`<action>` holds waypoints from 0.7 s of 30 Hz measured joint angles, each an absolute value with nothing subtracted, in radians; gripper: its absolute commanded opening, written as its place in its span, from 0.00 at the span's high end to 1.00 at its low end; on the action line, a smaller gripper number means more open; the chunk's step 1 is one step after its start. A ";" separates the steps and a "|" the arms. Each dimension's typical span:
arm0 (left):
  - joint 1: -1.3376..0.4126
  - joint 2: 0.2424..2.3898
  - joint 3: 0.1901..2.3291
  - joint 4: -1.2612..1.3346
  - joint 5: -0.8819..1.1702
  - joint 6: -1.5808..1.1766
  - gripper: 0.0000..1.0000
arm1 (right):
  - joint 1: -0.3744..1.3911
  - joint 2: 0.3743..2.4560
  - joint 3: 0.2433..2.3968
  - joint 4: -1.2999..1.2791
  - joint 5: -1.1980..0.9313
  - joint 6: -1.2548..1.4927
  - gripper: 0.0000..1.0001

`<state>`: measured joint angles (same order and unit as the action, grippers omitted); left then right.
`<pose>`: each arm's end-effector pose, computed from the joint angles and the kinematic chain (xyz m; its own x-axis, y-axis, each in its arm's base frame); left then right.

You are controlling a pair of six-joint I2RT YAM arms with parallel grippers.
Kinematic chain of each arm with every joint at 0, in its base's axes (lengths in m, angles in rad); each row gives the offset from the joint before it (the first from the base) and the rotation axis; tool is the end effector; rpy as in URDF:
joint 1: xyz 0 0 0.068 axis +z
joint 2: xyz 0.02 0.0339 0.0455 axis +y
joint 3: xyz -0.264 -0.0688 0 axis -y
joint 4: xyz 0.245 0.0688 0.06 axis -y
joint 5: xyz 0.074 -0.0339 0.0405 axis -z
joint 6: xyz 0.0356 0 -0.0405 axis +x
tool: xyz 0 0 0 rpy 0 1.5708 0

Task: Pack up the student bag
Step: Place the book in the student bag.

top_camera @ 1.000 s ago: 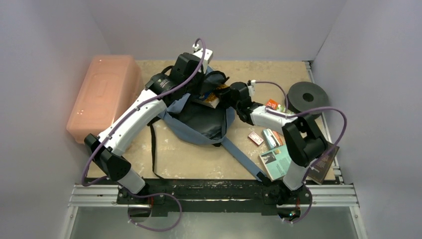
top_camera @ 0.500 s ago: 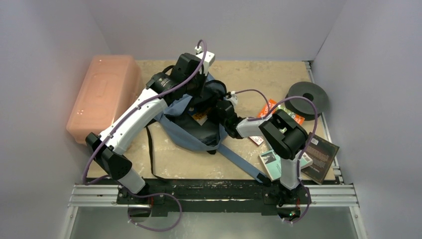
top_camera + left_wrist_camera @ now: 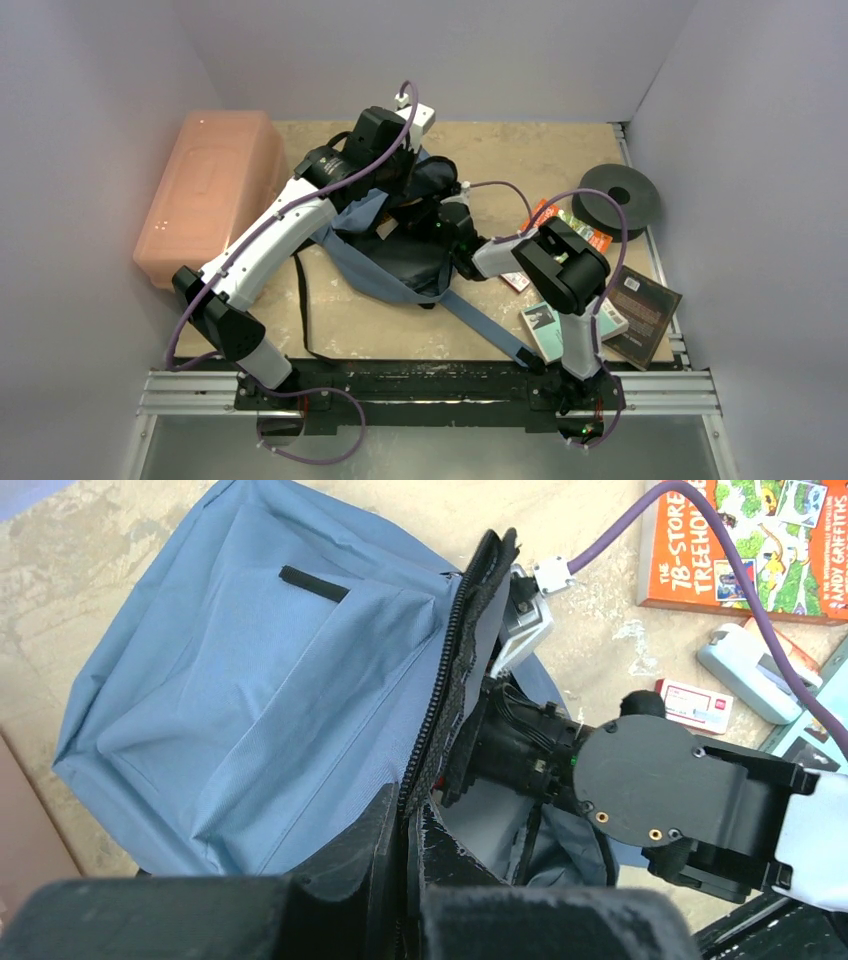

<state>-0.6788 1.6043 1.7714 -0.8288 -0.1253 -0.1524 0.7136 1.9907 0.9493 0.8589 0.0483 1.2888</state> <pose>0.2726 -0.2142 0.4101 -0.5556 0.2547 -0.7915 0.4673 0.8830 -0.0439 0.3118 0.2676 0.1535 -0.6317 0.7221 -0.2821 -0.0402 0.3329 0.9421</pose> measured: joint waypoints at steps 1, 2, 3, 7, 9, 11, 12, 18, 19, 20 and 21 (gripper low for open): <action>-0.679 1.604 1.771 -0.828 -0.126 -0.142 1.00 | 0.715 2.006 0.967 0.858 0.064 1.310 1.00; -0.679 1.604 1.770 -0.828 -0.127 -0.132 1.00 | 0.717 2.020 0.989 0.851 0.083 1.328 1.00; -0.679 1.602 1.768 -0.826 -0.129 -0.122 1.00 | 0.721 2.030 1.011 0.843 0.109 1.344 1.00; -0.679 1.589 1.748 -0.809 -0.136 -0.085 1.00 | 0.737 2.067 1.079 0.816 0.224 1.400 1.00; -0.679 1.583 1.740 -0.804 -0.139 -0.075 1.00 | 0.741 2.094 1.112 0.799 0.268 1.428 1.00; -0.679 1.581 1.736 -0.801 -0.142 -0.064 1.00 | 0.745 2.122 1.147 0.777 0.300 1.440 1.00; -0.679 1.581 1.735 -0.800 -0.144 -0.062 1.00 | 0.746 2.135 1.164 0.770 0.311 1.440 1.00; -0.679 1.581 1.713 -0.779 -0.173 -0.041 1.00 | 0.751 2.176 1.207 0.759 0.342 1.433 0.83; -0.679 1.579 1.710 -0.772 -0.183 -0.040 1.00 | 0.753 2.176 1.207 0.758 0.344 1.429 0.73; -0.679 1.578 1.707 -0.767 -0.192 -0.039 1.00 | 0.755 2.176 1.207 0.758 0.346 1.425 0.55; -0.679 1.578 1.705 -0.762 -0.201 -0.039 1.00 | 0.758 2.176 1.206 0.757 0.348 1.422 0.38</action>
